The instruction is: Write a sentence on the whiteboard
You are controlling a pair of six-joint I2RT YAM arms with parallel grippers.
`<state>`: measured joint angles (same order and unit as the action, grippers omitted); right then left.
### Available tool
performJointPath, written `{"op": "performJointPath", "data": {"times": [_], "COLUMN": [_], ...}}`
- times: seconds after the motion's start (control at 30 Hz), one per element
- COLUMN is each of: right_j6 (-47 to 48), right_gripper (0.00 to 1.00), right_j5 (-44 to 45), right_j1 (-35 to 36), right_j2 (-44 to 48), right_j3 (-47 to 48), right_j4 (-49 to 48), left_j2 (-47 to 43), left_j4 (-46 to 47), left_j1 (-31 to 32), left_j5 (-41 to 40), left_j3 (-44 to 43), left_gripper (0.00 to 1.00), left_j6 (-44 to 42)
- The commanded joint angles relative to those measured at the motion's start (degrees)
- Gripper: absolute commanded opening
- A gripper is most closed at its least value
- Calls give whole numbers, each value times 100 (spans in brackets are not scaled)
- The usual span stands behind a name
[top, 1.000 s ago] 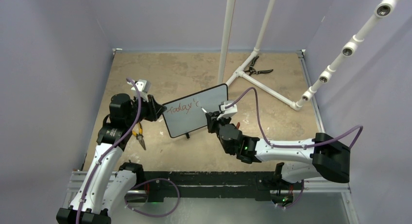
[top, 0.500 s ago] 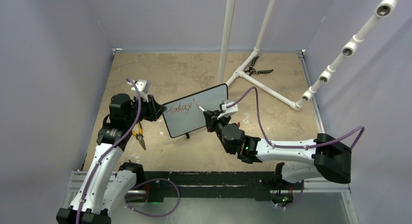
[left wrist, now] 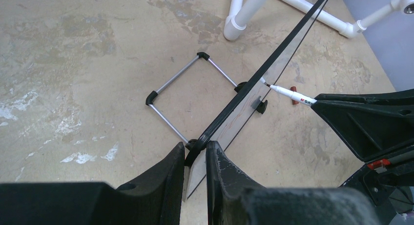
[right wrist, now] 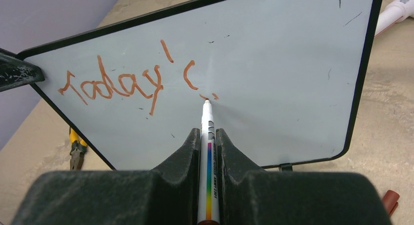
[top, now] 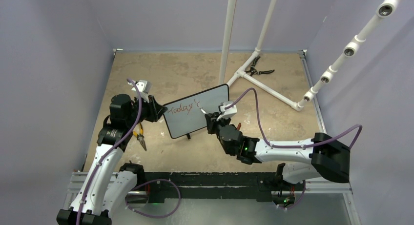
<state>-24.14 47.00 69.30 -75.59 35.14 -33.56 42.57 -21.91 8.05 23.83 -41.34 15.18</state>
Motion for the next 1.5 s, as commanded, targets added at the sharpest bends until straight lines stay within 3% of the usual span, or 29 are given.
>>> {"op": "performJointPath", "data": {"times": [0.0, 0.33, 0.83, 1.27, 1.37, 1.47], "right_j6": [-218, -300, 248, 287, 300, 227], "right_gripper": [0, 0, 0, 0, 0, 0], "right_j5": [308, 348, -298, -332, -309, -309], "right_j1": [-22, -22, -22, -22, -22, -22], "right_j2": [44, 16, -134, 37, 306, 555], "right_j3": [200, 194, 224, 128, -18, -122], "right_j4": [182, 331, -337, -470, -520, -410], "left_j2": [-82, -97, -108, -116, -117, -133], "left_j4": [269, 284, 293, 284, 276, 276], "left_j1": [-22, -14, -16, -17, -19, -15], "left_j5": [-90, -75, -52, -71, -72, -77], "left_j3": [25, 32, 39, 30, 24, 12], "left_gripper": [12, 12, 12, 13, 15, 23], "left_j6": [-77, -72, -77, -74, -92, -110]}}
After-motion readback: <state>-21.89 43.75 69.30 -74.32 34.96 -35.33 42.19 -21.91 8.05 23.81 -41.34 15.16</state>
